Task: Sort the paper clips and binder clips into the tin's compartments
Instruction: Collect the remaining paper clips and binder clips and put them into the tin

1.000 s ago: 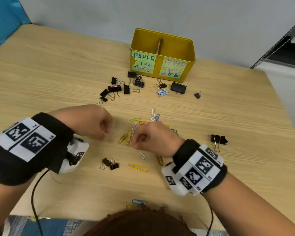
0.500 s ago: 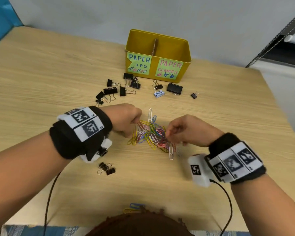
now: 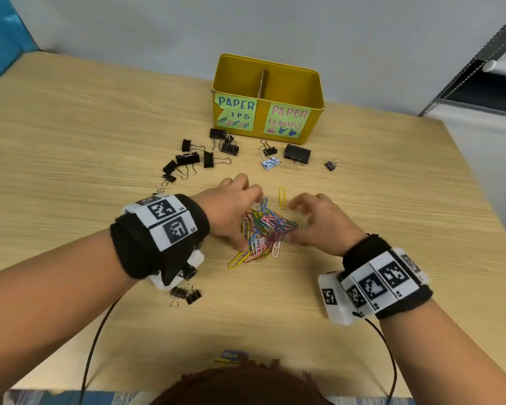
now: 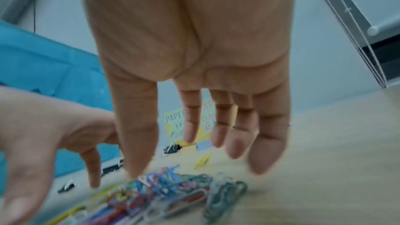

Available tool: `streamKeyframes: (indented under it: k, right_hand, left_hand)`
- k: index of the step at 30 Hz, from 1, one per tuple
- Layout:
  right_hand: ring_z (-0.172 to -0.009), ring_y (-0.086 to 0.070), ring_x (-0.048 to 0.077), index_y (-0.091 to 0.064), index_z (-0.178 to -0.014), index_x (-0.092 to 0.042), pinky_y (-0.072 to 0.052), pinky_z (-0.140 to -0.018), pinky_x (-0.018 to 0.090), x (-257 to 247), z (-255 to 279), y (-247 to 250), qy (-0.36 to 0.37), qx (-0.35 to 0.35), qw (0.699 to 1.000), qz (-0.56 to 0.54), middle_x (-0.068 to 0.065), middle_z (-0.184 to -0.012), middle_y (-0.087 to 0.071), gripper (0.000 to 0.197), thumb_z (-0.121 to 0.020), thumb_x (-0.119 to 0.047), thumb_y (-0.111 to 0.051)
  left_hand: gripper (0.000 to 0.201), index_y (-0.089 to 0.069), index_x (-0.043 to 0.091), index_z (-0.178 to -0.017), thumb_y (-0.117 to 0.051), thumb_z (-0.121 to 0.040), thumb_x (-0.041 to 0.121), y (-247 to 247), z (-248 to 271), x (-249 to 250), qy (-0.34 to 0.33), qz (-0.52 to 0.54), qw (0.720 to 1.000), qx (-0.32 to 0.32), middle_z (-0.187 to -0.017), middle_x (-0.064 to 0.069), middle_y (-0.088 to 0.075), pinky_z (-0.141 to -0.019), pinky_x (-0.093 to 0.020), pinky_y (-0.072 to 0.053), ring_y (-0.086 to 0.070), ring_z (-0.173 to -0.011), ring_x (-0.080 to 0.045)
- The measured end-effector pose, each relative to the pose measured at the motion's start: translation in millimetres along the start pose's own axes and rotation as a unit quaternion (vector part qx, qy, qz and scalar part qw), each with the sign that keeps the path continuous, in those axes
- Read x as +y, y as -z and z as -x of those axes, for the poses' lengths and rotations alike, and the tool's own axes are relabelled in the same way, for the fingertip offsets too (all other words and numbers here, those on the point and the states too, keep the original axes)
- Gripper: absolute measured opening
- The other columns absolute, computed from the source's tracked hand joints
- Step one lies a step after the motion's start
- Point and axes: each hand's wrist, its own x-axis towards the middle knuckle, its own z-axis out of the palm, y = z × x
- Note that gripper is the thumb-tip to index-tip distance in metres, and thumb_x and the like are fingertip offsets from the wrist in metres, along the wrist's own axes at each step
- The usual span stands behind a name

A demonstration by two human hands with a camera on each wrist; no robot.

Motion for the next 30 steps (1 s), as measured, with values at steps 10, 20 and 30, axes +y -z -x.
streamKeyframes:
  k: [10, 20, 30]
  right_hand:
    - [-0.117, -0.048, 0.03, -0.051, -0.132, -0.027, -0.042, -0.099, 0.035, -10, -5, -21, 0.05, -0.003, 0.986, 0.158, 0.01, -0.13, -0.05, 0.062, -0.074, -0.029, -0.072]
    - [-0.081, -0.066, 0.028, -0.071, -0.105, -0.01, -0.057, -0.08, 0.036, -4, -28, -9, 0.009, 0.002, 0.998, -0.069, 0.015, -0.093, -0.069, 0.026, -0.079, -0.006, -0.068]
    - [-0.043, -0.061, 0.0, -0.062, -0.107, 0.008, -0.054, -0.046, 0.013, 3, -55, 36, -0.016, -0.017, 0.937, -0.35, -0.002, -0.058, -0.07, 0.025, -0.082, 0.008, -0.06]
  left_hand:
    - [0.057, -0.053, 0.013, -0.121, -0.077, -0.07, 0.025, -7, -14, 18, -0.01, -0.025, 1.0, 0.008, -0.118, -0.009, -0.05, -0.08, -0.03, -0.043, -0.052, -0.106, -0.024]
    - [0.026, -0.067, 0.009, -0.11, -0.06, -0.085, 0.01, 3, -15, 5, -0.038, 0.045, 0.997, 0.049, -0.105, -0.01, -0.068, -0.072, -0.024, -0.039, -0.057, -0.09, -0.02]
    - [0.02, -0.07, 0.004, -0.102, -0.065, -0.083, 0.005, 33, -25, -30, -0.006, 0.274, 0.958, 0.084, -0.064, 0.008, -0.058, -0.054, -0.009, -0.051, -0.057, -0.051, 0.0]
